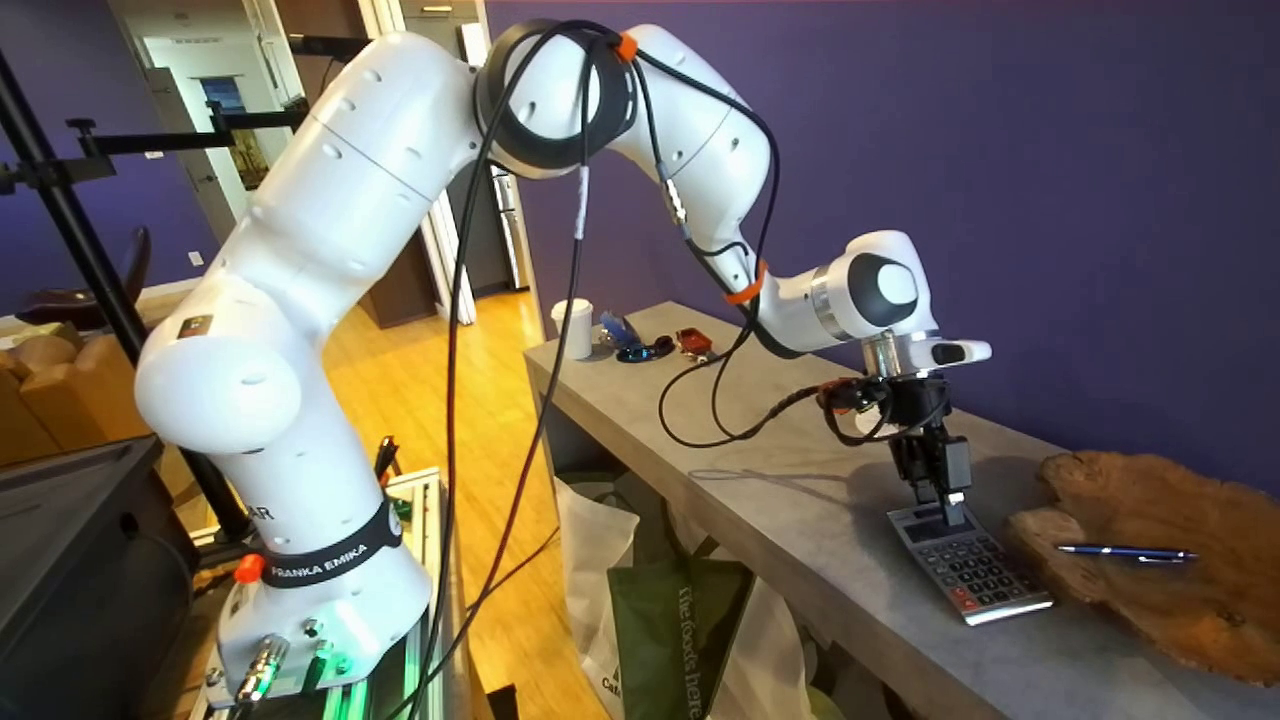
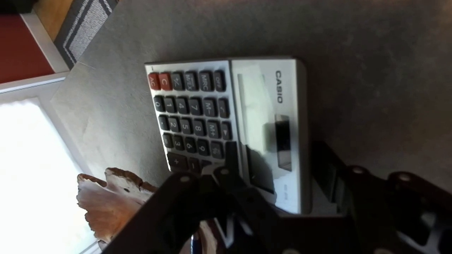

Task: Move the calculator to the left

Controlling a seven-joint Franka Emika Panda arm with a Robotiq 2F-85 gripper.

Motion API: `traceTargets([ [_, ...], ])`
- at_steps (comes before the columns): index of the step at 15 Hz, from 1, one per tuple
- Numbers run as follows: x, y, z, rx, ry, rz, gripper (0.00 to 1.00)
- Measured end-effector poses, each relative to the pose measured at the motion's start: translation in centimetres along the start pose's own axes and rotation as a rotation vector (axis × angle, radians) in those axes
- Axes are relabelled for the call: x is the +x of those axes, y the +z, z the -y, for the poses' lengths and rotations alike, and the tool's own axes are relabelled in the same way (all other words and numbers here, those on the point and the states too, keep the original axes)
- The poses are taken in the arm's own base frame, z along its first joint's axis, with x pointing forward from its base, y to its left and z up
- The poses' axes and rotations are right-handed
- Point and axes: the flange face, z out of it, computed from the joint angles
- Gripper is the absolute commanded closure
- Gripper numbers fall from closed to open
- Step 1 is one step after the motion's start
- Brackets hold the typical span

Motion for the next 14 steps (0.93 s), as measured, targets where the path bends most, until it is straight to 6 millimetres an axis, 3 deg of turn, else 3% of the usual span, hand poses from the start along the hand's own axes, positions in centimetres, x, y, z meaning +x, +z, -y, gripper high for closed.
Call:
traceTargets([
  [7, -0.5, -0.2, 0.6, -0.077, -0.013, 0.063, 0.39],
  [14, -0.6, 0.7, 2.8, -0.168, -0.014, 0.081, 0.49],
])
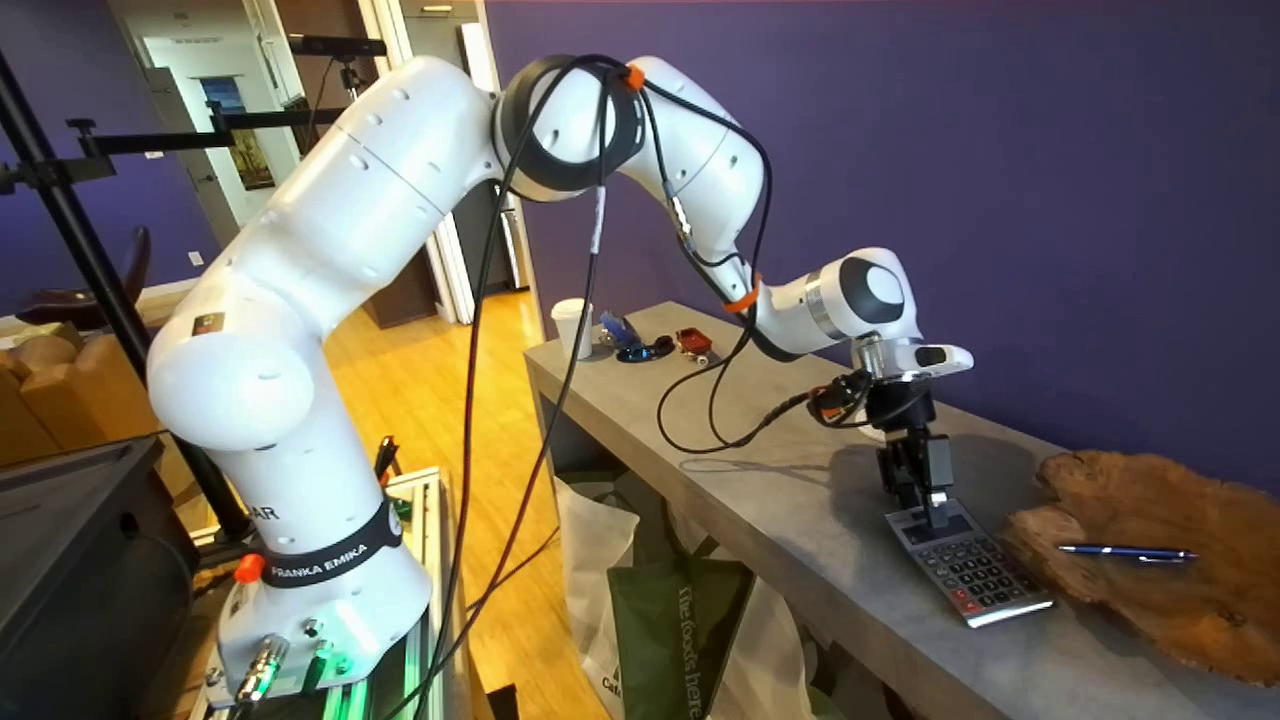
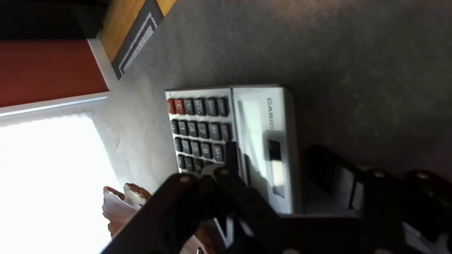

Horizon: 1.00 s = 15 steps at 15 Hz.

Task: Move the calculator to the left

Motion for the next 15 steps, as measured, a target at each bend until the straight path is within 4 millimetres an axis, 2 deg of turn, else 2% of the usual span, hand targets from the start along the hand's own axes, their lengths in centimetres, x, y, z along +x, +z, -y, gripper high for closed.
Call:
traceTargets([
  [2, 0.0, -0.1, 0.5, -0.026, 0.004, -0.008, 0.58],
  [4, 0.1, -0.3, 1.0, -0.043, 0.007, -0.022, 0.59],
  [5, 0.1, -0.3, 1.2, -0.050, 0.007, -0.026, 0.64],
  [6, 0.2, -0.4, 1.3, -0.054, 0.009, -0.032, 0.63],
  [7, 0.3, -0.4, 1.4, -0.058, 0.010, -0.036, 0.68],
  [9, 0.4, -0.4, 1.5, -0.065, 0.016, -0.046, 0.71],
  [10, 0.5, -0.4, 1.5, -0.069, 0.018, -0.051, 0.76],
  [12, 0.6, -0.5, 1.5, -0.075, 0.024, -0.058, 0.75],
  [15, 0.9, -0.6, 1.2, -0.085, 0.030, -0.070, 0.85],
])
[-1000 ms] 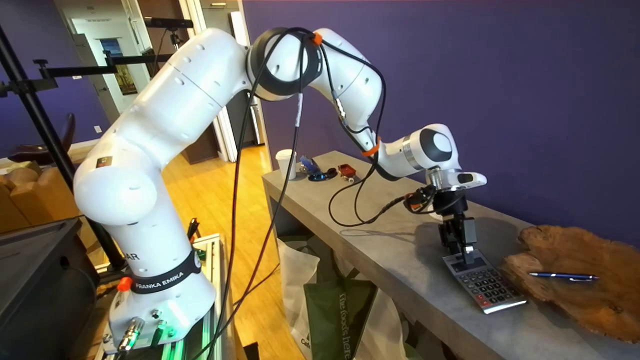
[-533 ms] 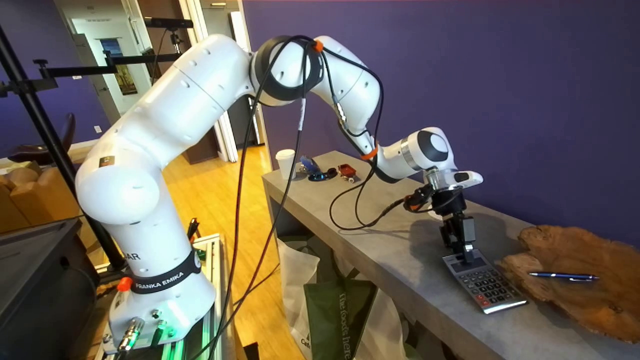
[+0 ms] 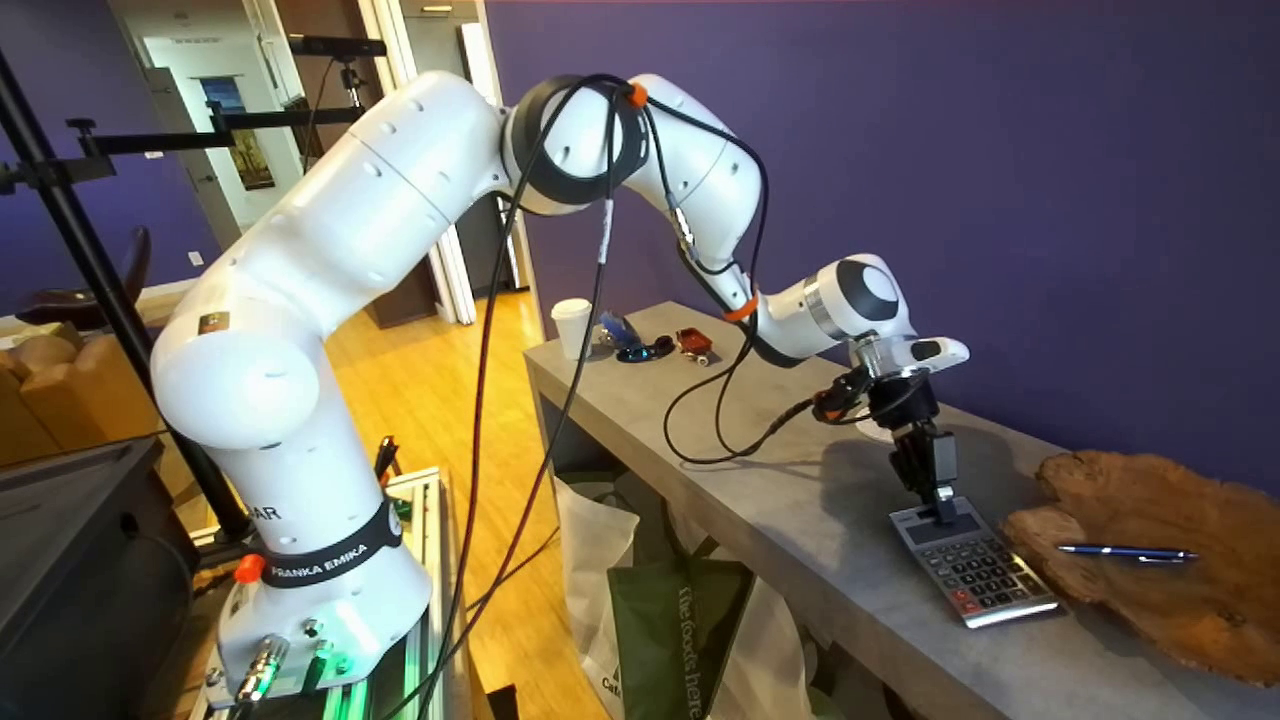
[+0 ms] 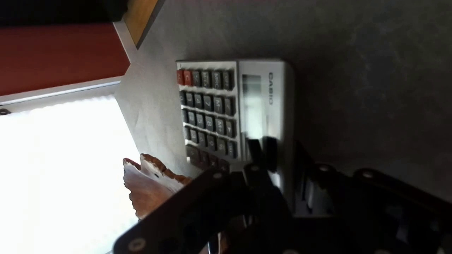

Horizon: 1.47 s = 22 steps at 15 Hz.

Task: Move the calculator to the left

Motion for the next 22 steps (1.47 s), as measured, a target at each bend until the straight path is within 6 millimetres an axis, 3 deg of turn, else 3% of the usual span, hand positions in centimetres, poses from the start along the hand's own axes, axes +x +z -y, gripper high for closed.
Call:
traceTargets([
  [5, 0.8, -1.0, -1.6, -0.041, 0.022, -0.016, 0.88],
  [7, 1.0, -1.6, -2.2, -0.043, 0.033, -0.013, 0.97],
  [14, 0.5, -5.7, -3.5, -0.038, 0.018, 0.020, 0.96],
  [18, -0.2, -8.5, -2.9, -0.007, -0.049, 0.027, 0.96],
  [22, -2.3, -11.5, -1.8, -0.010, -0.068, 0.130, 0.96],
])
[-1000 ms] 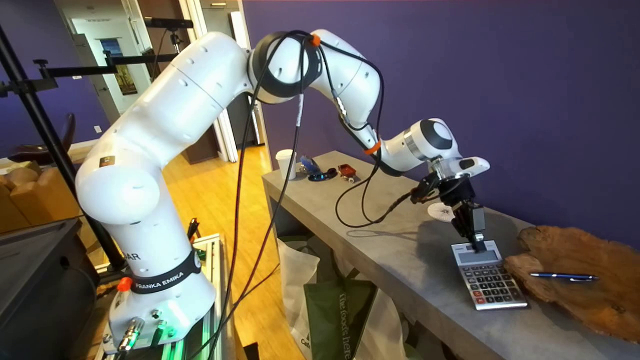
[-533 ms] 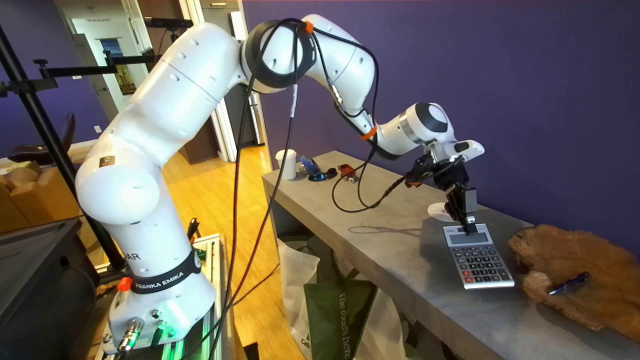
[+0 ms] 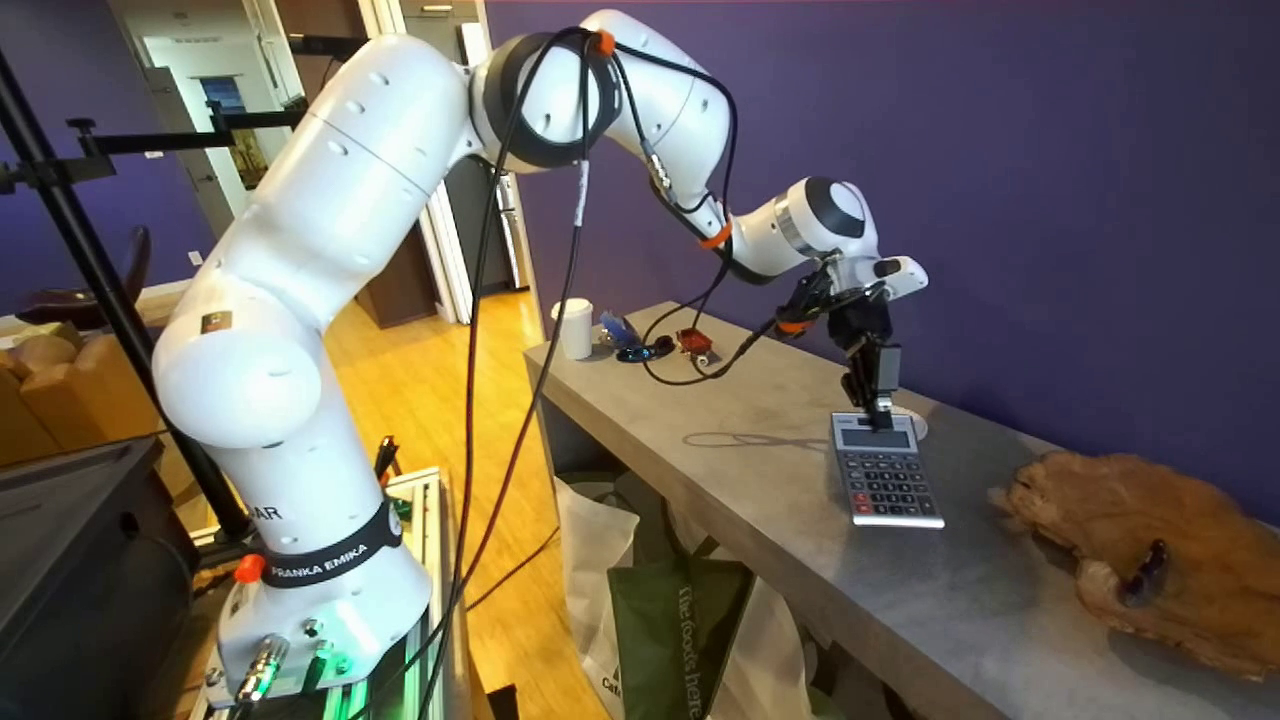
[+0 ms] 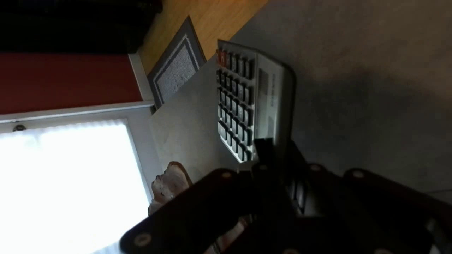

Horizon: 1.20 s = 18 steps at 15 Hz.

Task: Move the calculator to the left

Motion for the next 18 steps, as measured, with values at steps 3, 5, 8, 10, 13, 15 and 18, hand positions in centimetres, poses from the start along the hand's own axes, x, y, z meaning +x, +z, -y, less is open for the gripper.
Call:
traceTargets([
  [3, -2.1, -3.1, 0.4, -0.025, 0.023, 0.113, 0.96],
  [5, -3.4, -5.7, 0.2, -0.047, 0.055, 0.176, 0.96],
  [8, -4.8, -9.2, 0.1, -0.068, 0.086, 0.239, 0.86],
  [10, -4.8, -9.9, 0.2, -0.070, 0.092, 0.243, 0.86],
  [13, -4.6, -9.3, 0.6, -0.074, 0.093, 0.248, 0.86],
  [15, -4.5, -9.2, 0.6, -0.075, 0.094, 0.250, 0.96],
  [18, -5.2, -9.0, 0.9, -0.110, 0.085, 0.285, 0.96],
])
